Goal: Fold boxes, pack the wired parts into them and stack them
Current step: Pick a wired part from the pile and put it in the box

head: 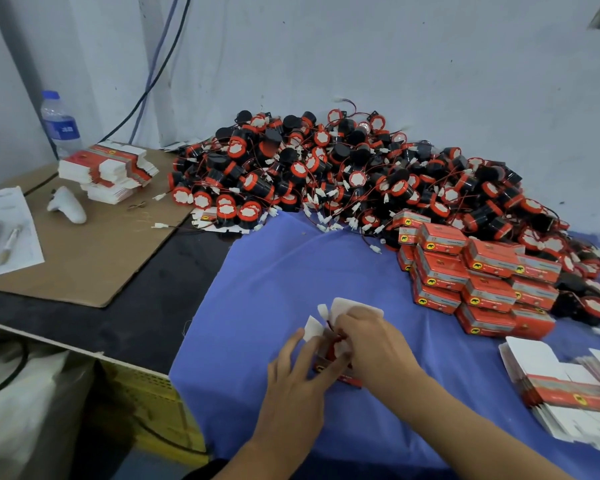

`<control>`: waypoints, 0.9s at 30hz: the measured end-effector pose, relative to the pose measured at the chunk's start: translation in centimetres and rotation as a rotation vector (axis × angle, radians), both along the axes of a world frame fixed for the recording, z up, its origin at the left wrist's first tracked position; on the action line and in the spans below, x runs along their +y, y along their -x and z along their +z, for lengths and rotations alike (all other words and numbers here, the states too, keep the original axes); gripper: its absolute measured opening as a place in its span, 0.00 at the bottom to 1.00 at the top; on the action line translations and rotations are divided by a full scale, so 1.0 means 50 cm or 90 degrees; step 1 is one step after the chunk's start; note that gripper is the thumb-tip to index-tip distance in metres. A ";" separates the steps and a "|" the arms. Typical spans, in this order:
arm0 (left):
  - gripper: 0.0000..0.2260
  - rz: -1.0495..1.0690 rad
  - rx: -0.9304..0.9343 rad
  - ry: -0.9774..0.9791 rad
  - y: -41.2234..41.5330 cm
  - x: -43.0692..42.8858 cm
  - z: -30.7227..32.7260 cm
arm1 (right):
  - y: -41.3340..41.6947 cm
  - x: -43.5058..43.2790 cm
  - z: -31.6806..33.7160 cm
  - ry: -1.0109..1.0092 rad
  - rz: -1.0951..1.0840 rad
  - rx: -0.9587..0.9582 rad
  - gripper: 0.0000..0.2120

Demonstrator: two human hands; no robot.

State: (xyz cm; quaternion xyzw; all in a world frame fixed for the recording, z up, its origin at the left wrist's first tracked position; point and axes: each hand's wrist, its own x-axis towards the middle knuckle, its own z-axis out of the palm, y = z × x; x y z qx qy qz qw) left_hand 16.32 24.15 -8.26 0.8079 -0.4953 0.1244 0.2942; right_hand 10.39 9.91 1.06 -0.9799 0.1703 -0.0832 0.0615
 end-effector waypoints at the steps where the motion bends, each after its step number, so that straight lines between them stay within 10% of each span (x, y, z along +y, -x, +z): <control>1: 0.45 0.000 0.006 0.001 0.001 0.001 0.001 | 0.001 0.000 -0.005 0.021 -0.016 -0.010 0.04; 14: 0.38 -0.023 0.050 0.035 0.004 0.005 0.010 | 0.002 -0.011 -0.003 0.014 0.074 0.097 0.14; 20: 0.20 0.059 0.350 0.272 -0.028 -0.022 0.065 | 0.010 -0.020 -0.005 -0.004 0.086 0.110 0.14; 27: 0.24 0.012 0.332 0.086 -0.084 -0.052 0.118 | 0.028 -0.015 -0.035 -0.031 0.077 0.032 0.22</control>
